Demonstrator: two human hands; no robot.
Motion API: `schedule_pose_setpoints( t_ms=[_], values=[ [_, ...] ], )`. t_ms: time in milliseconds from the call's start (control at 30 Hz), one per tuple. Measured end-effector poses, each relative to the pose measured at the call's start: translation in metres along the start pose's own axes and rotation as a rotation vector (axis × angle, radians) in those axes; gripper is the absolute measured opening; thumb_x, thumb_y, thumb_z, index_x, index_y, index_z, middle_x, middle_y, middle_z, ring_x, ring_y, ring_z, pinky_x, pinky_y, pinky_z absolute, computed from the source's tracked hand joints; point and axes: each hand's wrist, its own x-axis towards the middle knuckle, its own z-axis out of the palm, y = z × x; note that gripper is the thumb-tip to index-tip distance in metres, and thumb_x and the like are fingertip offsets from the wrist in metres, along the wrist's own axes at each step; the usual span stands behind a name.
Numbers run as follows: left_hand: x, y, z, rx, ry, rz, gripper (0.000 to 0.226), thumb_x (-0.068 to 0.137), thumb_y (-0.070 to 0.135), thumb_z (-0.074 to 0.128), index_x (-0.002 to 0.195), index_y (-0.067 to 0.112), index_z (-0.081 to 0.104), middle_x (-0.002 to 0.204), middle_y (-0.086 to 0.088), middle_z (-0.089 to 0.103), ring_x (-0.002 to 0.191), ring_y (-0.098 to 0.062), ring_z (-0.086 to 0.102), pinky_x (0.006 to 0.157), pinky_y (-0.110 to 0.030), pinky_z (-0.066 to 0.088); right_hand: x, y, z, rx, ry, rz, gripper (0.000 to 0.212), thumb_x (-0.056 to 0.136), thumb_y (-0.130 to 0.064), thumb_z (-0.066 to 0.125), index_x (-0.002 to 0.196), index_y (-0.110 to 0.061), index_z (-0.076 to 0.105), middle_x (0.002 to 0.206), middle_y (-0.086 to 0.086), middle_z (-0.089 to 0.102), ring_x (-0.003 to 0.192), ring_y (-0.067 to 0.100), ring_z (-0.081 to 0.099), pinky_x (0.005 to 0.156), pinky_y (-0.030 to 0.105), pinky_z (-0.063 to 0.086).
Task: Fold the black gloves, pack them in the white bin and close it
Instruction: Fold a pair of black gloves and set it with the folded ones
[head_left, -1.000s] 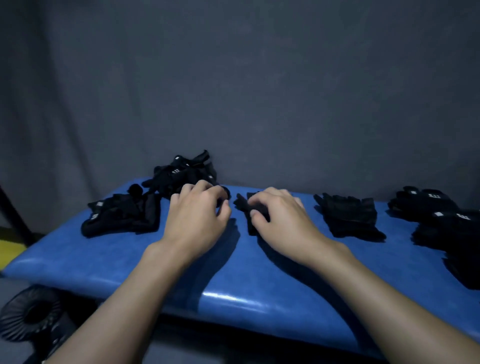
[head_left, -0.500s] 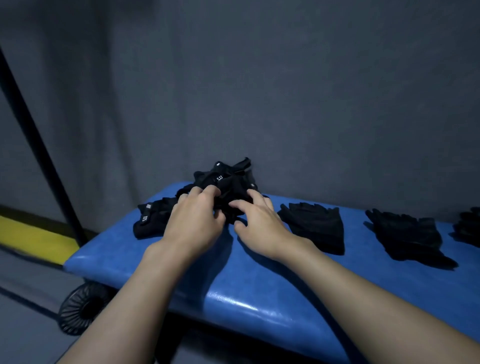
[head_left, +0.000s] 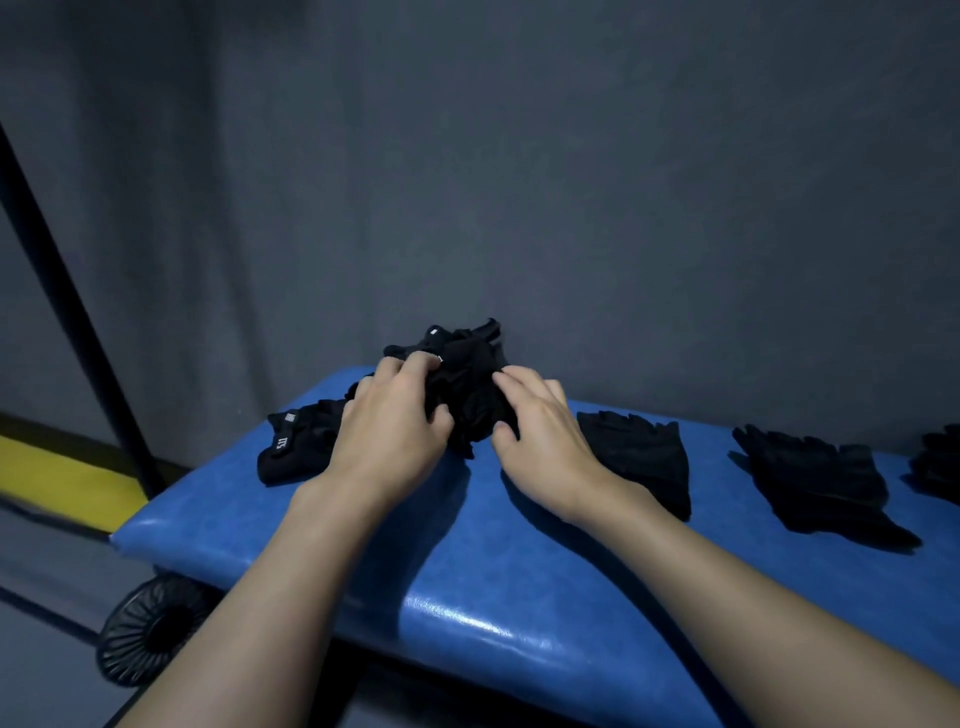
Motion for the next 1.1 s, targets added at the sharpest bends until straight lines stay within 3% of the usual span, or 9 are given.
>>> schedule_pose_setpoints(
  t_ms=[133,200,300,400,633,700,800,933,1100],
  values=[
    [0.001,0.004,-0.001,-0.082,0.083,0.013,0.054,0.090,0.029,0.065,0.139,0.029,0.043,0.129,-0.002,0.051,0.117,-0.027,0.051,0.103,-0.047,0.042,-0.006,0.000,-0.012,0.110,0.120,-0.064,0.053,0.095,-0.009,0.048,0.147,-0.012,0.040,0.151,-0.009,0.036,0.135,0.007,0.026,0.115,0.030,0.028],
    [0.001,0.008,-0.002,-0.151,0.131,0.021,0.055,0.090,0.030,0.067,0.140,0.027,0.044,0.131,0.000,0.052,0.120,-0.021,0.051,0.104,-0.039,0.041,-0.010,-0.002,-0.019,0.174,0.169,-0.080,0.048,0.095,-0.009,0.050,0.143,-0.013,0.047,0.145,-0.010,0.044,0.131,0.004,0.031,0.111,0.022,0.032],
    [0.000,0.018,-0.005,-0.311,0.163,0.005,0.041,0.091,0.027,0.069,0.130,0.026,0.056,0.118,0.009,0.061,0.111,-0.010,0.058,0.092,-0.025,0.043,-0.019,-0.003,-0.031,0.246,0.228,-0.088,0.040,0.094,-0.010,0.055,0.134,-0.015,0.058,0.133,-0.013,0.053,0.124,0.002,0.039,0.102,0.004,0.027],
    [-0.002,0.030,-0.007,-0.511,0.158,-0.007,0.019,0.090,0.020,0.070,0.109,0.024,0.067,0.094,0.011,0.070,0.088,-0.001,0.066,0.083,-0.024,0.053,-0.030,0.001,-0.044,0.330,0.261,-0.066,0.037,0.089,-0.011,0.063,0.125,-0.015,0.063,0.125,-0.014,0.058,0.119,0.000,0.048,0.098,0.005,0.032],
    [-0.014,0.068,0.002,-0.827,-0.004,0.006,0.015,0.090,-0.001,0.066,0.104,0.004,0.065,0.072,-0.003,0.064,0.056,-0.006,0.064,0.058,-0.018,0.052,-0.056,0.023,-0.063,0.349,0.180,0.011,0.063,0.075,-0.019,0.080,0.131,-0.020,0.053,0.125,-0.019,0.048,0.116,-0.002,0.051,0.098,0.014,0.040],
    [-0.017,0.076,0.005,-0.923,-0.019,-0.013,0.013,0.091,-0.004,0.063,0.103,0.002,0.062,0.067,-0.005,0.068,0.057,-0.009,0.066,0.057,-0.017,0.051,-0.064,0.030,-0.068,0.348,0.158,0.028,0.064,0.075,-0.016,0.080,0.132,-0.020,0.051,0.126,-0.020,0.046,0.114,-0.005,0.050,0.093,0.008,0.038],
    [-0.019,0.086,0.012,-1.031,-0.060,-0.036,0.013,0.093,-0.004,0.061,0.105,0.001,0.061,0.071,-0.008,0.072,0.069,-0.018,0.072,0.068,-0.024,0.057,-0.076,0.038,-0.072,0.368,0.213,0.036,0.047,0.079,-0.010,0.075,0.122,-0.023,0.058,0.119,-0.016,0.052,0.107,-0.004,0.053,0.086,0.006,0.039],
    [-0.020,0.096,0.024,-0.960,-0.073,-0.027,0.013,0.094,0.001,0.062,0.103,0.010,0.065,0.087,-0.005,0.075,0.082,-0.020,0.074,0.077,-0.027,0.059,-0.085,0.051,-0.080,0.558,0.349,0.143,0.008,0.094,-0.017,0.063,0.090,-0.018,0.070,0.091,-0.008,0.070,0.082,0.004,0.064,0.077,0.022,0.049],
    [-0.022,0.097,0.038,-0.746,-0.146,-0.039,0.021,0.093,0.016,0.067,0.111,0.026,0.064,0.109,0.003,0.067,0.099,-0.006,0.064,0.079,-0.016,0.050,-0.100,0.067,-0.089,0.771,0.437,0.271,0.034,0.099,-0.022,0.056,0.078,0.004,0.061,0.070,0.002,0.060,0.067,0.010,0.056,0.064,0.031,0.045]
  ],
)
